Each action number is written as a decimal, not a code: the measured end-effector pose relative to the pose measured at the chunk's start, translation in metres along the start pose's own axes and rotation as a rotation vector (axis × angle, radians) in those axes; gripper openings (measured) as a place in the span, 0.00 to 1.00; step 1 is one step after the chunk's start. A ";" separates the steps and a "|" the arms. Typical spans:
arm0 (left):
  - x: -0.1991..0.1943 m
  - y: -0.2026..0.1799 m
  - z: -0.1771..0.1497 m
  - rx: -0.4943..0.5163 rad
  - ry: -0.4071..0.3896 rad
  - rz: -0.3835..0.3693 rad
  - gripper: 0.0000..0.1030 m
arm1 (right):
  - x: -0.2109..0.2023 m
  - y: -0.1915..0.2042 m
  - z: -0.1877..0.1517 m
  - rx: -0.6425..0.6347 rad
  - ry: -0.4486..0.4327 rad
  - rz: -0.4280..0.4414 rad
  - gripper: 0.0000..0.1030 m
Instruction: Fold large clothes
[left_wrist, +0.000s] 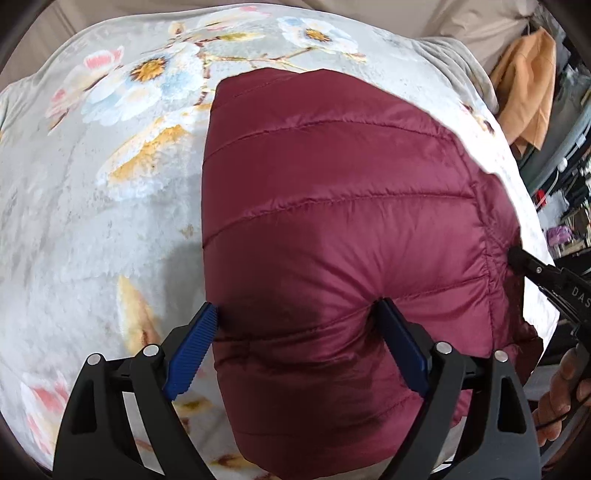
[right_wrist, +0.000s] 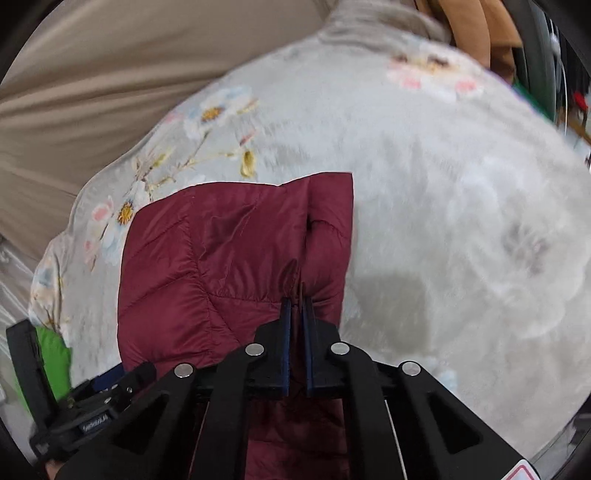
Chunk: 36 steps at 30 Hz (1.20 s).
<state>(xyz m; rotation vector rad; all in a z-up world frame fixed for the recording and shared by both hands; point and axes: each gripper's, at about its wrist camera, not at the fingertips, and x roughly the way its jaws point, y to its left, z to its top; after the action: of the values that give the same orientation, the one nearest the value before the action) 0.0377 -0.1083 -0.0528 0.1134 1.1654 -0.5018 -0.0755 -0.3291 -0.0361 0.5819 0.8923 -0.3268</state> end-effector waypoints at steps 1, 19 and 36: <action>0.001 -0.001 -0.001 0.004 0.004 -0.001 0.85 | 0.002 -0.002 -0.003 -0.007 0.007 -0.019 0.04; -0.005 0.005 -0.011 -0.022 0.018 -0.043 0.88 | -0.004 -0.040 -0.040 0.125 0.146 0.131 0.59; 0.041 0.083 -0.033 -0.425 0.107 -0.500 0.89 | 0.065 -0.055 -0.052 0.347 0.345 0.316 0.67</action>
<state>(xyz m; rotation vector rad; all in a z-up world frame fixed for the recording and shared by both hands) 0.0579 -0.0366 -0.1168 -0.5352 1.3853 -0.6780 -0.0974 -0.3437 -0.1328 1.1112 1.0627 -0.0922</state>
